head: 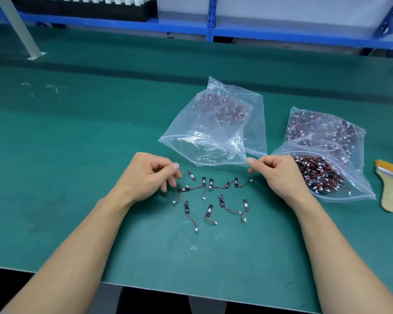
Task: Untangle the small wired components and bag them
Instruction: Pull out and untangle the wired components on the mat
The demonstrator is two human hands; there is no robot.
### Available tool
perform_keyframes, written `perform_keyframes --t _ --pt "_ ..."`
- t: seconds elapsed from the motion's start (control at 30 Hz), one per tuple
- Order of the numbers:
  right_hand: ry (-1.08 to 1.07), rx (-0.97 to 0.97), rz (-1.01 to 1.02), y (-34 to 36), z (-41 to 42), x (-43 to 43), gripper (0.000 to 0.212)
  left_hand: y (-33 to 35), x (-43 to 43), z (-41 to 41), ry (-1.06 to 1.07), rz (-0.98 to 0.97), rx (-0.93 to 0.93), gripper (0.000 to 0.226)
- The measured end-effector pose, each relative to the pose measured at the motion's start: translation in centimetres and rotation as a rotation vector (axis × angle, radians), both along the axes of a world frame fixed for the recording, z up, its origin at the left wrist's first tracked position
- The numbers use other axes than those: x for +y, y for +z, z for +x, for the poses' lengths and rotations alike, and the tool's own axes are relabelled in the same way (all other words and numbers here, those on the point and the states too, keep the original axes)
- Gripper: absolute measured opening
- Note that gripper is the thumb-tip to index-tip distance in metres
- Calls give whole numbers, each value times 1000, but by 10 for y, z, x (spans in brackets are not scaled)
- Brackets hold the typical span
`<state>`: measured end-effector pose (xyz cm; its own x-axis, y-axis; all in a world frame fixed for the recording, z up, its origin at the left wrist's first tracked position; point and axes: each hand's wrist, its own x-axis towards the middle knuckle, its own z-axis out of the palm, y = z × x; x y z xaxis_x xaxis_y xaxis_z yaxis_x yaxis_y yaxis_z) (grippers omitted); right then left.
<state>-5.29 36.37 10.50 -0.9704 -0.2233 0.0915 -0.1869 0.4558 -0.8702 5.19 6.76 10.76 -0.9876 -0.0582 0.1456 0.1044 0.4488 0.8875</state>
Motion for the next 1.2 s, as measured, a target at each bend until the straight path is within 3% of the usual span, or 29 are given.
perform_keyframes --t 0.2,0.77,1.0,1.2 --pt "2 4 4 -1 -1 0 34 -2 3 1 -38 -119 -27 26" --pt "13 11 -4 -4 -2 1 30 4 3 6 -195 -179 -60 28" --pt "10 25 -21 -5 -4 1 33 -4 3 -4 140 -132 83 29" --pt "10 22 -22 -5 -4 1 33 -9 -2 -11 278 -152 10 30"
